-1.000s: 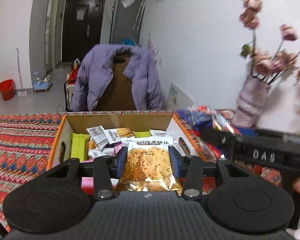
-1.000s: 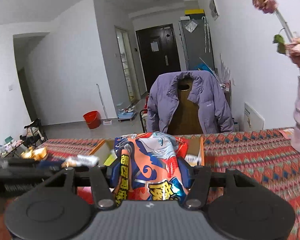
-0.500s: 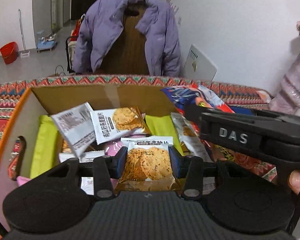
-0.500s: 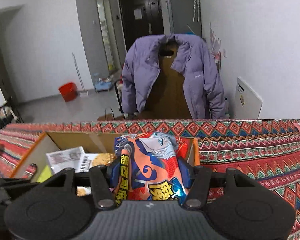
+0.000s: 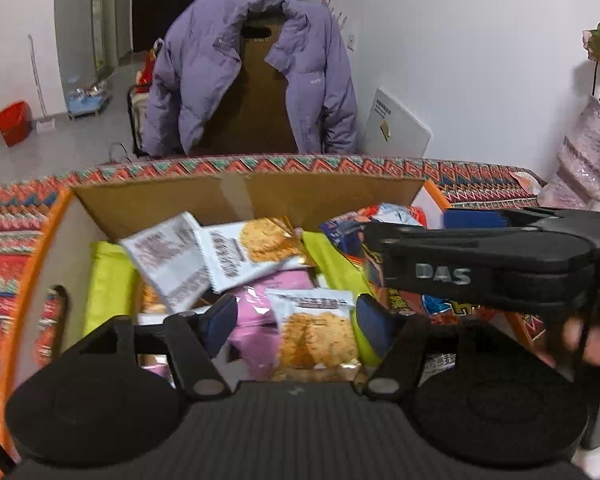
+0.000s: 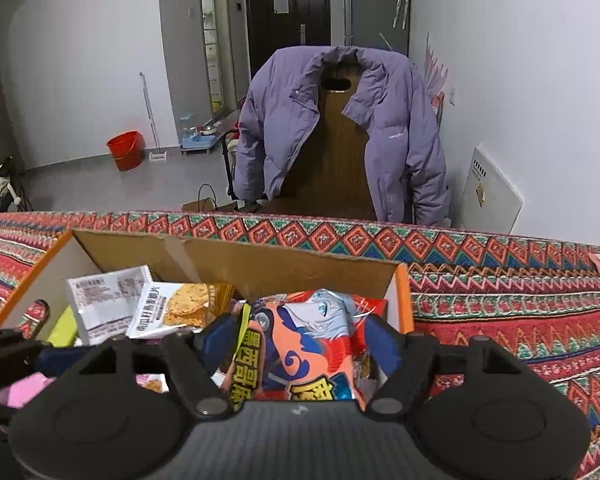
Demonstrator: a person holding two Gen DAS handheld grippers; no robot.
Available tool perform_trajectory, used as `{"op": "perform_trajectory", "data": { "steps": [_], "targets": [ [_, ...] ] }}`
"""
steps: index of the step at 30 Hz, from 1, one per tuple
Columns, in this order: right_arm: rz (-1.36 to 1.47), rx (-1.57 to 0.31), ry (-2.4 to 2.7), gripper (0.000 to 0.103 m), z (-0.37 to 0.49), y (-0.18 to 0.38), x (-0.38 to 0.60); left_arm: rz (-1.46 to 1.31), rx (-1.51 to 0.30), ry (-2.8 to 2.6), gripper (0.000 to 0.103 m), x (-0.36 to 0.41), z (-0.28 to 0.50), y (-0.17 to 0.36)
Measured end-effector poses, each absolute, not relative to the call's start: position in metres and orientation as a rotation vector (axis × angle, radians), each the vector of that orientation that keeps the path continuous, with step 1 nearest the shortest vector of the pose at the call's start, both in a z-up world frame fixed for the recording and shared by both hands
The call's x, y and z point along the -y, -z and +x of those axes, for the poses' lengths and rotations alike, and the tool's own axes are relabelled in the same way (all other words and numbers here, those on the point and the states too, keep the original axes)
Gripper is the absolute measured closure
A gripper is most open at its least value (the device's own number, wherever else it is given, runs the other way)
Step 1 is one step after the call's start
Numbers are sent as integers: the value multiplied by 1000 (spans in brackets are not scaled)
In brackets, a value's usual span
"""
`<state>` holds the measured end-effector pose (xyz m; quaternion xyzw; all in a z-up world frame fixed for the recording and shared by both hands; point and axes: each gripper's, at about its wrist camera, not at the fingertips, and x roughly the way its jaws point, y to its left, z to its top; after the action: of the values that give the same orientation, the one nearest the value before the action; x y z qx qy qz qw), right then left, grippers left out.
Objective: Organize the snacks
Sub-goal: 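Carry the cracker packet and chip bag over the box and lower them in, then open both grippers and withdraw them from the box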
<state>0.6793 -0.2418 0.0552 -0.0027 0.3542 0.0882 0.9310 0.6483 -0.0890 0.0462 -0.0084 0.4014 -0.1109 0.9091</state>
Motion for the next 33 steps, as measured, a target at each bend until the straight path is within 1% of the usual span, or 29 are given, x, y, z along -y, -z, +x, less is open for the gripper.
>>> {"op": "perform_trajectory", "data": {
  "steps": [7, 8, 9, 10, 11, 14, 16, 18, 20, 24, 33],
  "targets": [
    [-11, -698, -191, 26, 641, -95, 251, 40, -790, 173, 30, 68, 621, -84],
    [-9, -687, -191, 25, 633, -104, 253, 46, -783, 170, 28, 65, 616, -91],
    [-8, -677, -188, 21, 627, -110, 254, 51, -771, 169, 28, 61, 609, -100],
    [-6, -661, -184, 19, 618, -119, 257, 55, -760, 168, 27, 58, 602, -107],
    [-6, -648, -180, 17, 611, -126, 259, 60, -745, 164, 25, 55, 594, -116],
    [-9, -620, -174, 17, 587, -146, 265, 69, -697, 157, 17, 47, 572, -137],
    [-6, -601, -175, 16, 571, -157, 268, 71, -662, 146, 14, 43, 556, -150],
    [-9, -585, -176, 15, 556, -166, 269, 69, -638, 146, 8, 39, 542, -161],
    [-14, -571, -180, 13, 543, -172, 268, 64, -609, 142, 4, 35, 529, -169],
    [-18, -549, -190, 12, 521, -179, 267, 68, -559, 150, 1, 30, 506, -183],
    [-21, -510, -212, 12, 483, -183, 262, 50, -515, 143, 0, 22, 469, -196]
  ]
}}
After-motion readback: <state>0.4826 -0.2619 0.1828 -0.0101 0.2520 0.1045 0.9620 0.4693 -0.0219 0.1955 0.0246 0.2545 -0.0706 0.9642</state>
